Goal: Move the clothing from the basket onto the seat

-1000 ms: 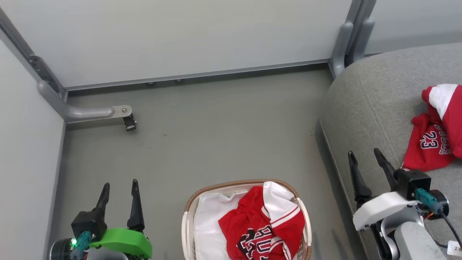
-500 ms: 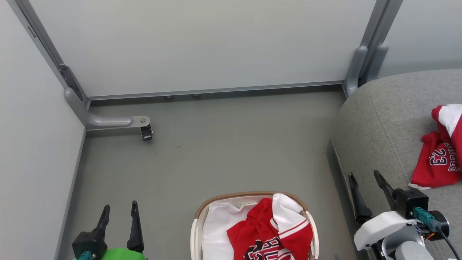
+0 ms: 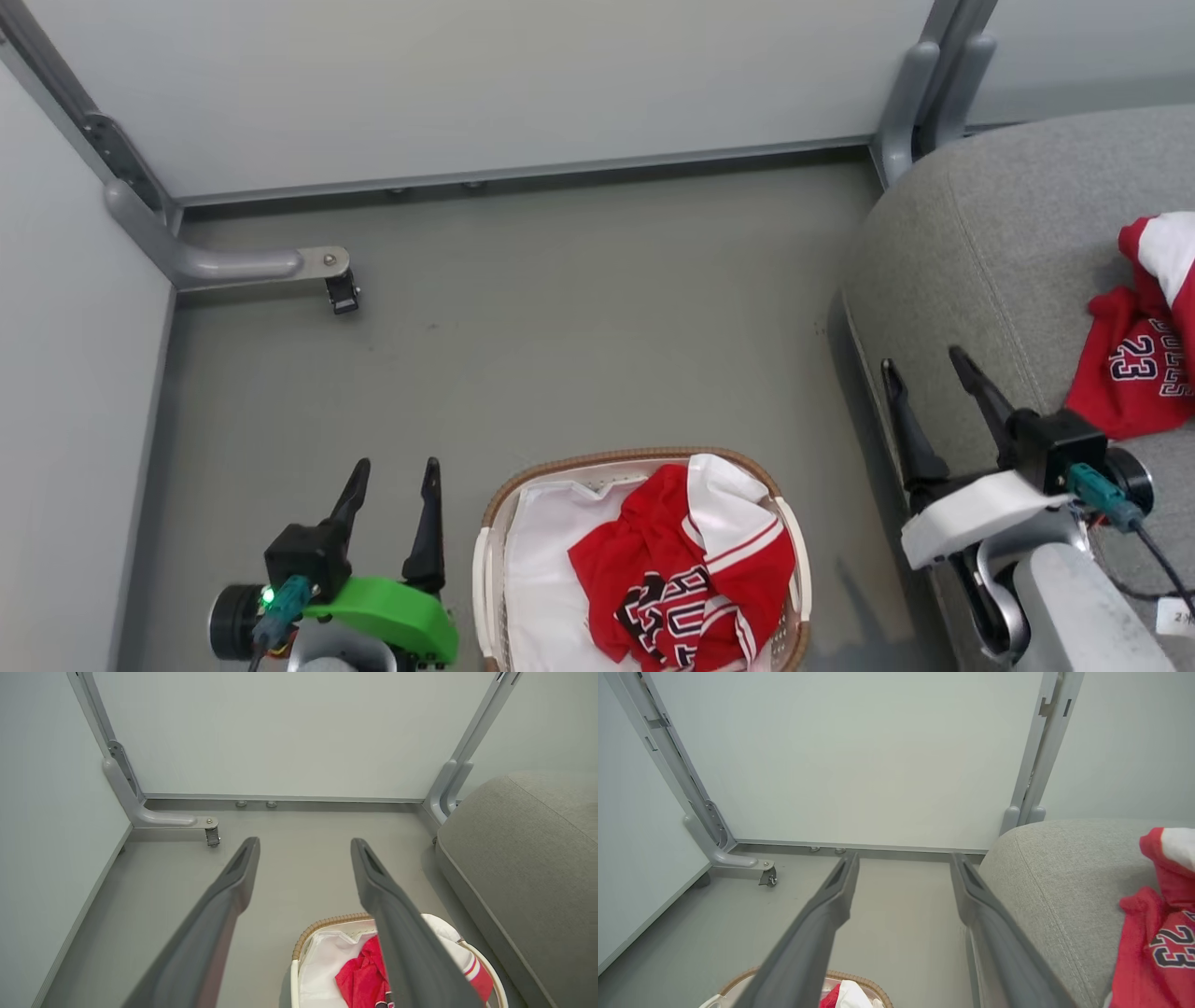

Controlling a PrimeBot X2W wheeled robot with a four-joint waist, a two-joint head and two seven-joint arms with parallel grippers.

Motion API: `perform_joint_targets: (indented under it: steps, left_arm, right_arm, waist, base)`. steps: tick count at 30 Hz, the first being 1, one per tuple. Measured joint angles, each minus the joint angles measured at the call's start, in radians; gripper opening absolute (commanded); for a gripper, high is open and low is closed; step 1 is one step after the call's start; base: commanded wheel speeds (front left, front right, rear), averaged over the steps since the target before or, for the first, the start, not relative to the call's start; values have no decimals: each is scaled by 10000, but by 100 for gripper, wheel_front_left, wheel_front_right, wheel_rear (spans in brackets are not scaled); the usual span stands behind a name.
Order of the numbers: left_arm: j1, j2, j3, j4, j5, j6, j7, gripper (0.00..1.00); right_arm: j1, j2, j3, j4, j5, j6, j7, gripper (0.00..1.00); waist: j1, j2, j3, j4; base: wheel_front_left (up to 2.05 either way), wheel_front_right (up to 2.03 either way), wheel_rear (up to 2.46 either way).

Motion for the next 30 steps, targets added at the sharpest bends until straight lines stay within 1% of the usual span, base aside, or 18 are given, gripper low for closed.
perform_joint_targets:
  steps: [7,9,16,24,30]
  left_arm:
    - [-1347,-8,-1427,1244,-738,-186,2,100]
    - [-1770,-12,-1824,1509,-744,-219,-2,100]
    - [-3088,-23,-3085,2771,-1331,-374,0,100]
    - [-4358,-27,-4192,4002,-1904,-405,0,100]
    - [-4958,-27,-5172,4642,-2658,-433,0,100]
  right_arm:
    - [-1237,-430,303,-665,77,0,0,100]
    - [-1608,-558,282,-821,98,0,2,100]
    - [-2609,-892,274,-1277,236,0,0,100]
    - [-3110,-884,161,-1808,359,0,2,100]
    - [-3349,-754,165,-2171,351,0,2,100]
  waist:
    - [0,0,1034,-454]
    - [0,0,1342,-606]
    - [0,0,2562,-1177]
    - [0,0,3999,-1740]
    - [0,0,4973,-2087]
  base:
    - [0,0,0]
    - [0,0,0]
    - [0,0,0]
    - [0,0,0]
    - [0,0,0]
